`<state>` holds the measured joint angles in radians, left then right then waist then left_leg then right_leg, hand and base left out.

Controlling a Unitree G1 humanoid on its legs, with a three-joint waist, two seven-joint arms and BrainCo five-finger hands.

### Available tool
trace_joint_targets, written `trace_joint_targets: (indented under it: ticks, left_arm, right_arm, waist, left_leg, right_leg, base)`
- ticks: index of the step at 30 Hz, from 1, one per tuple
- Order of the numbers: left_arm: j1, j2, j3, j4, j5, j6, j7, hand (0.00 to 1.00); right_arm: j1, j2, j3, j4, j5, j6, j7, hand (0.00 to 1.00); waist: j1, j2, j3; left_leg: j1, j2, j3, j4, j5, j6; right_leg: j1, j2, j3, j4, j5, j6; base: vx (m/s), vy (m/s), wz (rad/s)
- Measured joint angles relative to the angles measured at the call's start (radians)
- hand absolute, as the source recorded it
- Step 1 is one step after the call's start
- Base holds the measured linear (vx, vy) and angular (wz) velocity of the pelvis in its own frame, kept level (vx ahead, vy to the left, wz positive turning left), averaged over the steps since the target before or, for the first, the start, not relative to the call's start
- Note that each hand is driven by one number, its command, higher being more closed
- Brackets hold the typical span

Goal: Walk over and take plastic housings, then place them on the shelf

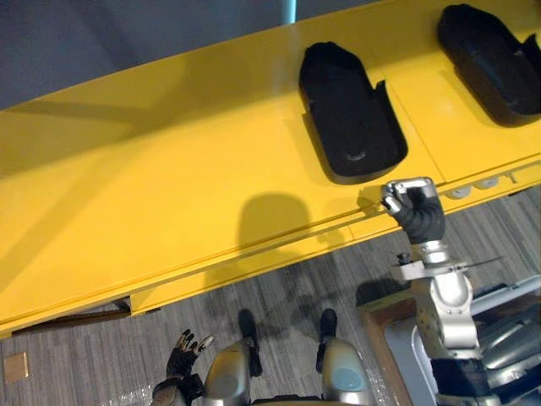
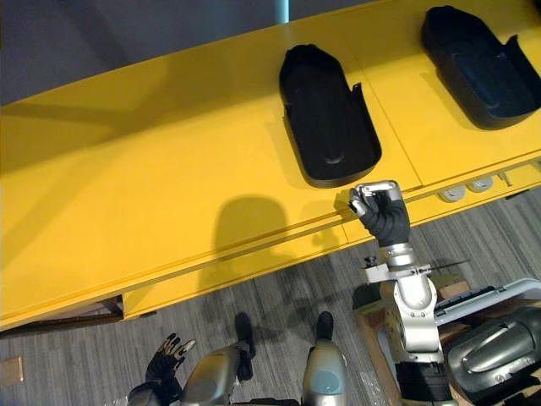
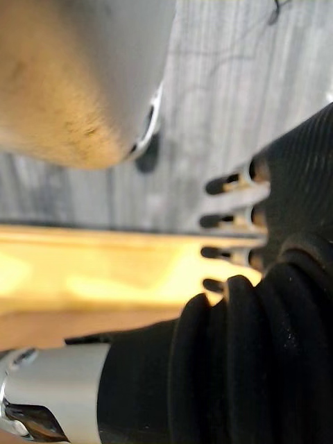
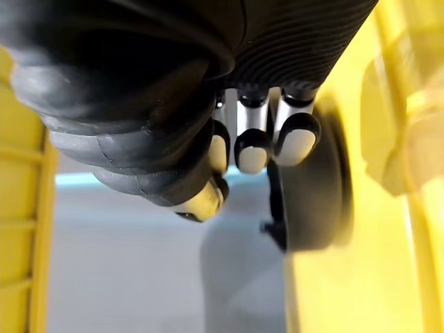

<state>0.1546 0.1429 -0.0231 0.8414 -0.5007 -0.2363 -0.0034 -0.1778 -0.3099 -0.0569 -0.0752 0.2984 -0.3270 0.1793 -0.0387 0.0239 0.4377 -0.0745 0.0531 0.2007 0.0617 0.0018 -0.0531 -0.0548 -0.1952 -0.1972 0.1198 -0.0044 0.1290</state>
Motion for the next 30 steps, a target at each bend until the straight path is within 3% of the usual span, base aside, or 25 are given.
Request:
trace_joint_targets:
  ticks: [7,16,20,25,30]
  left_arm:
    - [0.001,-0.001,0.004,-0.010,0.006,0.029,-0.001,0.00]
    - [0.003,-0.005,0.010,-0.012,0.009,0.057,-0.002,0.00]
    - [0.003,-0.006,0.009,-0.021,0.011,0.062,-0.003,0.00]
    - [0.005,-0.035,0.008,-0.035,0.012,0.062,-0.012,0.00]
    - [0.007,-0.034,0.007,-0.036,0.036,0.062,-0.013,0.00]
  right_arm:
    - [-0.092,-0.013,-0.002,0.054,0.001,0.003,-0.007,1.00]
    - [-0.200,-0.014,0.000,0.236,0.001,0.100,-0.038,1.00]
    - [-0.258,-0.027,0.000,0.300,0.000,0.096,-0.050,1.00]
    - [-0.311,-0.056,0.000,0.332,-0.001,0.090,-0.054,1.00]
    - [-0.271,-0.055,-0.002,0.274,-0.037,0.090,-0.069,1.00]
  waist:
    - [0.024,0.007,0.003]
    - [0.030,0.018,0.008]
    - [0.031,0.025,0.011]
    - [0.037,0.063,0.019]
    - [0.039,0.063,0.019]
  left_leg:
    - [0.002,-0.011,-0.031,0.001,0.003,0.003]
    - [0.000,-0.016,-0.046,0.001,0.010,0.004]
    - [0.004,-0.016,-0.050,0.000,0.015,0.006]
    - [0.012,-0.021,-0.056,-0.042,0.047,0.007]
    - [0.030,-0.019,-0.050,-0.066,0.057,0.004]
  right_leg:
    - [0.022,-0.011,-0.034,0.001,-0.006,0.001]
    - [0.024,-0.016,-0.049,0.014,-0.011,-0.003]
    - [0.023,-0.018,-0.052,0.030,-0.017,-0.004]
    - [0.018,-0.022,-0.067,0.035,-0.018,-0.004]
    - [0.019,-0.019,-0.061,0.038,-0.021,-0.005]
  base:
    - [0.00,0.006,0.14]
    - [-0.01,0.003,0.04]
    - [-0.01,0.000,0.02]
    - [-0.03,0.001,0.07]
    - [0.01,0.000,-0.02]
